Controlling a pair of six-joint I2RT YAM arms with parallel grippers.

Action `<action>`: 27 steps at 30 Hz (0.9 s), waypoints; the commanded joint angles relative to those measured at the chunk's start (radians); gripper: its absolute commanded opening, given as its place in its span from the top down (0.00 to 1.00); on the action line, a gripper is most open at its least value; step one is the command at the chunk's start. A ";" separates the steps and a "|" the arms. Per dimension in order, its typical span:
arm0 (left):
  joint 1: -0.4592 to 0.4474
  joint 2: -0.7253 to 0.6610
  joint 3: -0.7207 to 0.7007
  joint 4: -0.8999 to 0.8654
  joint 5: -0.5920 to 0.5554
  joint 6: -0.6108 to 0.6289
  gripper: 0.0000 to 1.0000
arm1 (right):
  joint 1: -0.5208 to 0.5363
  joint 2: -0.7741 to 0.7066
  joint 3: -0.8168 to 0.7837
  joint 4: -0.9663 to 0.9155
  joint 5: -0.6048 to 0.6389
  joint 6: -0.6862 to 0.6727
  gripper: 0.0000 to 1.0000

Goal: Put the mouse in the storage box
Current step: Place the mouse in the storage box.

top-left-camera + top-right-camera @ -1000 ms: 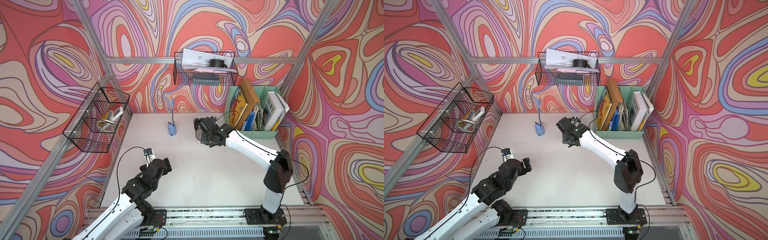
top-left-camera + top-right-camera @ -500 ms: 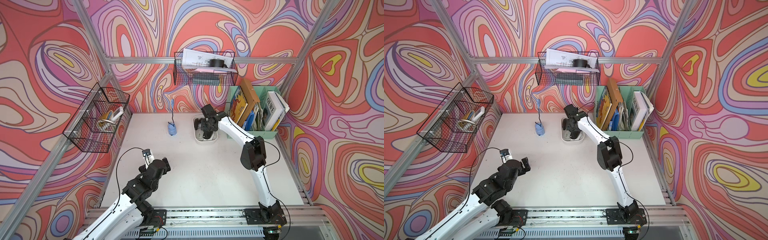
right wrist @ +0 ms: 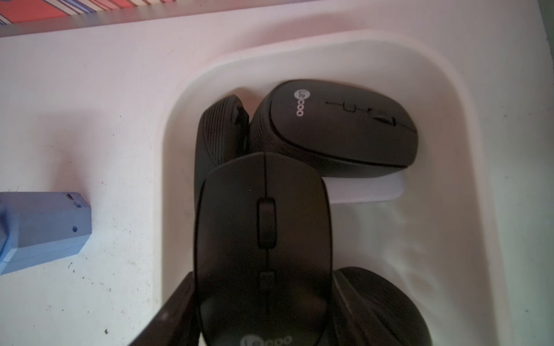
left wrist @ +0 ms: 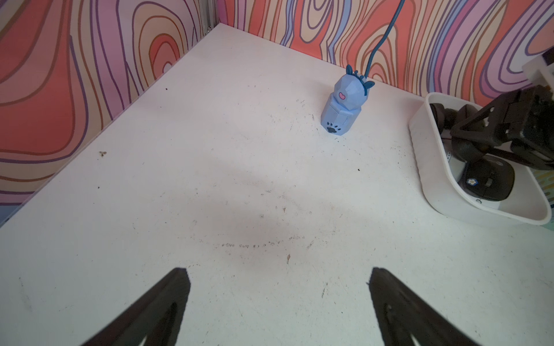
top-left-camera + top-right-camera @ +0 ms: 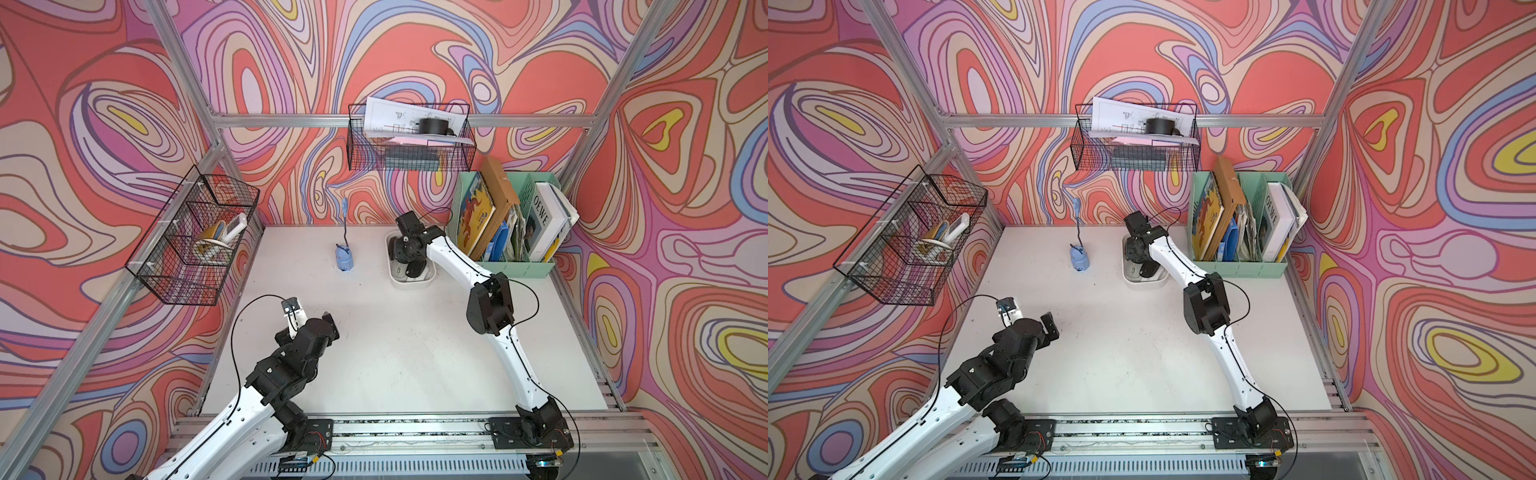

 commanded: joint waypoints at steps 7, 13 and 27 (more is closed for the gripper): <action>0.003 -0.001 0.016 -0.046 -0.069 -0.023 0.01 | -0.013 -0.013 0.005 0.034 0.019 -0.010 0.15; 0.003 -0.018 0.026 -0.022 -0.077 -0.012 0.01 | -0.013 -0.139 -0.067 0.040 0.018 -0.023 0.14; 0.003 -0.039 0.043 0.196 -0.129 0.072 0.01 | -0.013 -0.875 -0.898 0.349 0.070 -0.031 0.07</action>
